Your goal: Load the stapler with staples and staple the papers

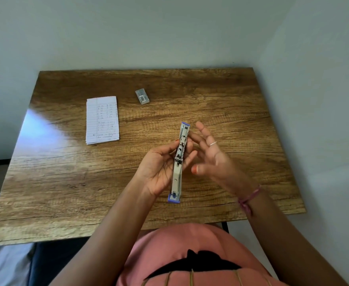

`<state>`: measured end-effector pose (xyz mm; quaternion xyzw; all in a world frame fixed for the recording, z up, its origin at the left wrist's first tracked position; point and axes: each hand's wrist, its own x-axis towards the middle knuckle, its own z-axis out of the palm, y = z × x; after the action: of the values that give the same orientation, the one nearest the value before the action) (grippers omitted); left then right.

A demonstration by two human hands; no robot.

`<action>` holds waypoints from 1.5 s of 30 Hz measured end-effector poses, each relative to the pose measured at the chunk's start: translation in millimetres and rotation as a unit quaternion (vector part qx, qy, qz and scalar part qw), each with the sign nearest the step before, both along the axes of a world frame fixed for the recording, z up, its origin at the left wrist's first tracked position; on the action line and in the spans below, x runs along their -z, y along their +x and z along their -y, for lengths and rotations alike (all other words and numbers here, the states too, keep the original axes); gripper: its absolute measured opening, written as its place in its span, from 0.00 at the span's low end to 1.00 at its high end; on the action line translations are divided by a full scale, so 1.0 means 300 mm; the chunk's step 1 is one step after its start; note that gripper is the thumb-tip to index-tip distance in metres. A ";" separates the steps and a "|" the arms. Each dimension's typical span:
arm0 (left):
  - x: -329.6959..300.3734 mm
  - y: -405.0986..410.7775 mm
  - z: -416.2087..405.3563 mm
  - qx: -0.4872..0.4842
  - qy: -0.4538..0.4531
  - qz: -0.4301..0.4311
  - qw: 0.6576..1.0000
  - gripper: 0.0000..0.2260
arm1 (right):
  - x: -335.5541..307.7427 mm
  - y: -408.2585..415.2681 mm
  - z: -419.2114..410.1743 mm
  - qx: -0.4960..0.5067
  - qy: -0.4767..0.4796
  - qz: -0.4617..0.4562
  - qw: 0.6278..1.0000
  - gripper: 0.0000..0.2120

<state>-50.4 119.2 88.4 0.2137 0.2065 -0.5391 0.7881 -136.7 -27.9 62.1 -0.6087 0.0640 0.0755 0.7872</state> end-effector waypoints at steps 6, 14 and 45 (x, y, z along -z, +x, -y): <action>-0.003 0.000 0.020 -0.055 0.012 -0.004 0.998 0.17 | 0.029 0.028 -0.051 -0.040 -0.135 0.012 0.990 0.64; 0.010 -0.003 0.008 -0.047 0.033 0.063 0.996 0.15 | 0.051 0.070 -0.047 0.025 -0.049 0.013 0.998 0.57; 0.056 -0.046 -0.035 0.066 0.194 0.252 0.946 0.04 | 0.104 0.093 -0.083 0.066 0.348 -0.098 0.930 0.25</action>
<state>-64.1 129.6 71.5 0.5042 0.0873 -0.4680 0.7205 -108.7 -3.0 30.9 -0.2805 0.1509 0.0999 0.9427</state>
